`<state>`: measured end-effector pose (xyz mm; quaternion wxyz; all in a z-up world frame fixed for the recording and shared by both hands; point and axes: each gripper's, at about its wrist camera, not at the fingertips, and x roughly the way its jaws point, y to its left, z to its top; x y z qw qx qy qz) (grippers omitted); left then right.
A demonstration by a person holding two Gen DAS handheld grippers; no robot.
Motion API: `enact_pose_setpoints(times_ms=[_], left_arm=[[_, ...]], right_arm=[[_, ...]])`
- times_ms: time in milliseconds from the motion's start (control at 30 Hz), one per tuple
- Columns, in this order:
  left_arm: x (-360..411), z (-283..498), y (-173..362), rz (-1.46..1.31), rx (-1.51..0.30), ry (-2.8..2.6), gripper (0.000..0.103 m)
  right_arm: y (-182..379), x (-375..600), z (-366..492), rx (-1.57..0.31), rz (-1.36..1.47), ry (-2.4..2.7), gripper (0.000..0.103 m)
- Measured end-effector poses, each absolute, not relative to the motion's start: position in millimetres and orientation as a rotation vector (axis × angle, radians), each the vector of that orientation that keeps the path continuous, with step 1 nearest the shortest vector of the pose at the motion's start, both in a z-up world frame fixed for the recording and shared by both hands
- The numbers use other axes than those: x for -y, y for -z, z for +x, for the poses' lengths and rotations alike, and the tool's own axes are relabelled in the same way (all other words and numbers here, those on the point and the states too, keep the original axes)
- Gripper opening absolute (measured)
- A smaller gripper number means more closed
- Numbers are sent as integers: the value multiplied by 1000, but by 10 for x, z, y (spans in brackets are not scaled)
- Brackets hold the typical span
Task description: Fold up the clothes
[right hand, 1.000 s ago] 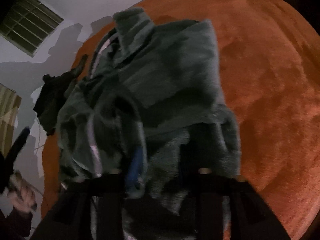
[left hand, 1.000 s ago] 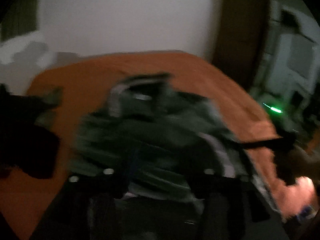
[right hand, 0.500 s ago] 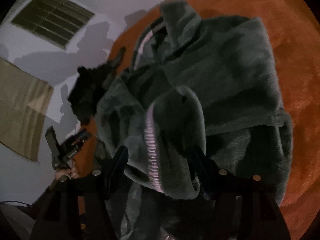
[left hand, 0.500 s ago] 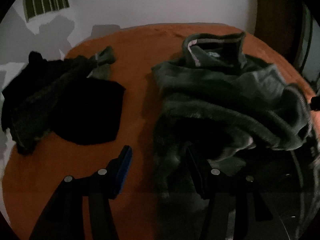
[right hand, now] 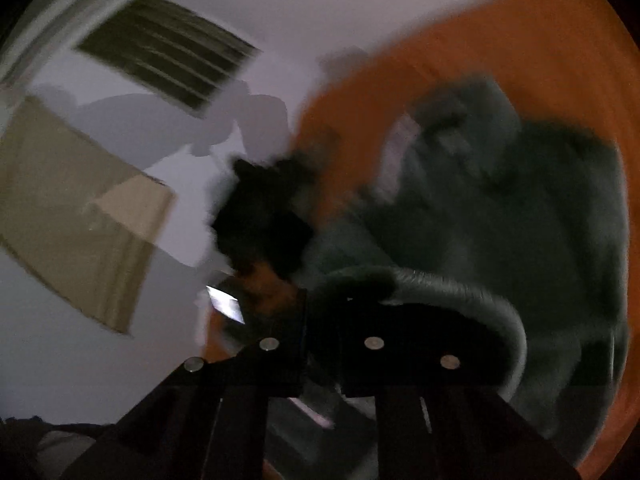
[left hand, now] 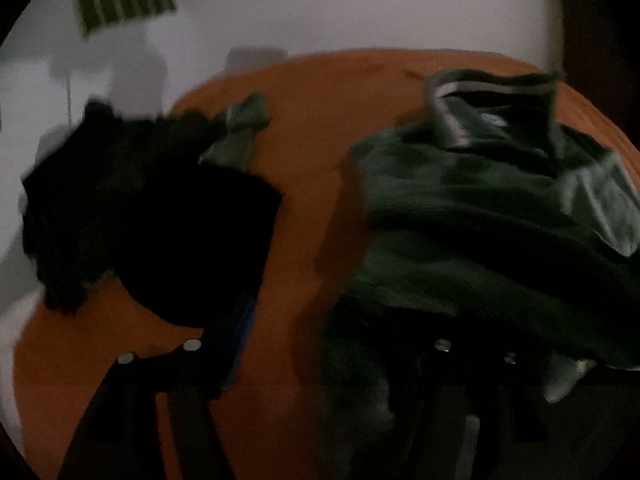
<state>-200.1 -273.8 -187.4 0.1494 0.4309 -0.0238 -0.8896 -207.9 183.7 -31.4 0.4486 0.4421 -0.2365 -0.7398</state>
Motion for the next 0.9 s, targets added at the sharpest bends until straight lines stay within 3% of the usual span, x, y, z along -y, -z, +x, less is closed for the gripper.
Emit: enact_pose_setpoints(times_ms=[67,200,300,367,500,667,733,767,800,900], left_arm=[[2874,-2033,1944,1267,5,2550,68],[3389,-1736,2036,1189,-457,2496,68],[3711,-1449,2262,1174,-837,2417,65],[3862,-1324,2300,1134,-938,2373,61],[4010,-1286,2295,1124,-1048,2352,61],[3895,-1201,2038,1069,-963,2401,61],[3765,-1216,1944,1077,-884,2460,64],[3712,-1244,1925,1094,-828,2478,65],[3664,-1274,1912,1111,-771,2492,65],[3518,-1327,1918,1167,-608,2516,65]], right_arm=[[-72,-1815,-2094,637,967,1825,11],[-185,-1995,-2016,734,862,1924,11],[272,-2102,-1903,652,1029,2021,11],[750,-2239,-1823,641,1202,2026,11],[1675,-2501,-1623,797,1530,1803,11],[1753,-2614,-1683,729,1580,1847,13],[1527,-2565,-1894,684,1496,1871,39],[1438,-2444,-2090,643,1455,1864,70],[1382,-2341,-2236,617,1432,1862,82],[1385,-2098,-2618,582,1429,1852,82]])
